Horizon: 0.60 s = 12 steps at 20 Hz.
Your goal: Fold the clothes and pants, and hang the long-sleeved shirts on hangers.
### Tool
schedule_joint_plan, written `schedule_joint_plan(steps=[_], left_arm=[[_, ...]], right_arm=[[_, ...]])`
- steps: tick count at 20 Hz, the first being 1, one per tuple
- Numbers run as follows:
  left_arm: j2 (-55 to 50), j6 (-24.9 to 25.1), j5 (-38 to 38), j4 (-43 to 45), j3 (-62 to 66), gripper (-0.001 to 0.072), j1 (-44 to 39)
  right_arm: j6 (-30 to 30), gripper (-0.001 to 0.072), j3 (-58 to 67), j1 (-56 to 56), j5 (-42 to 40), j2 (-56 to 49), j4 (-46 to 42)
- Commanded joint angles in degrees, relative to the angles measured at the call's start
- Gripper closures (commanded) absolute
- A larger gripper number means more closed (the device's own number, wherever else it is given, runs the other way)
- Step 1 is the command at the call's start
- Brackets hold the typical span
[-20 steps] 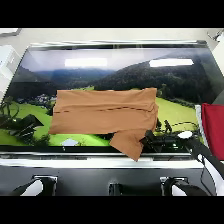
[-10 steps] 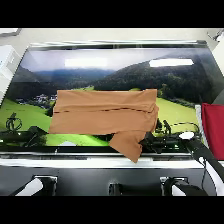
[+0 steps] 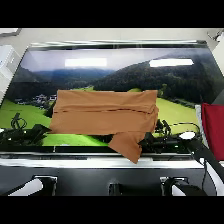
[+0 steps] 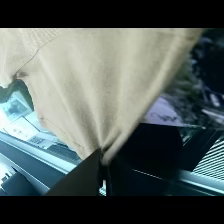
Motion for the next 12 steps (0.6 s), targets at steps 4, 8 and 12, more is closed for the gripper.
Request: schedule_joint_plan(steps=[4, 8, 12], left_arm=[[-2.7, 0.0, 6.3, -0.9, -0.1, 0.0302, -4.0], [-3.6, 0.0, 6.2, -0.9, 0.0, 0.0692, -5.4], [-3.6, -1.8, 0.8, -0.9, 5.0, 0.0693, -5.5]], right_arm=[[-0.1, 0.0678, 0.6, 0.0, 0.5, 0.0, 0.1], [-0.6, 0.0678, 0.9, 0.0, 0.9, 0.1, 0.2], [-1.9, 0.068, 5.8, 0.0, 1.6, 2.9, -1.5]])
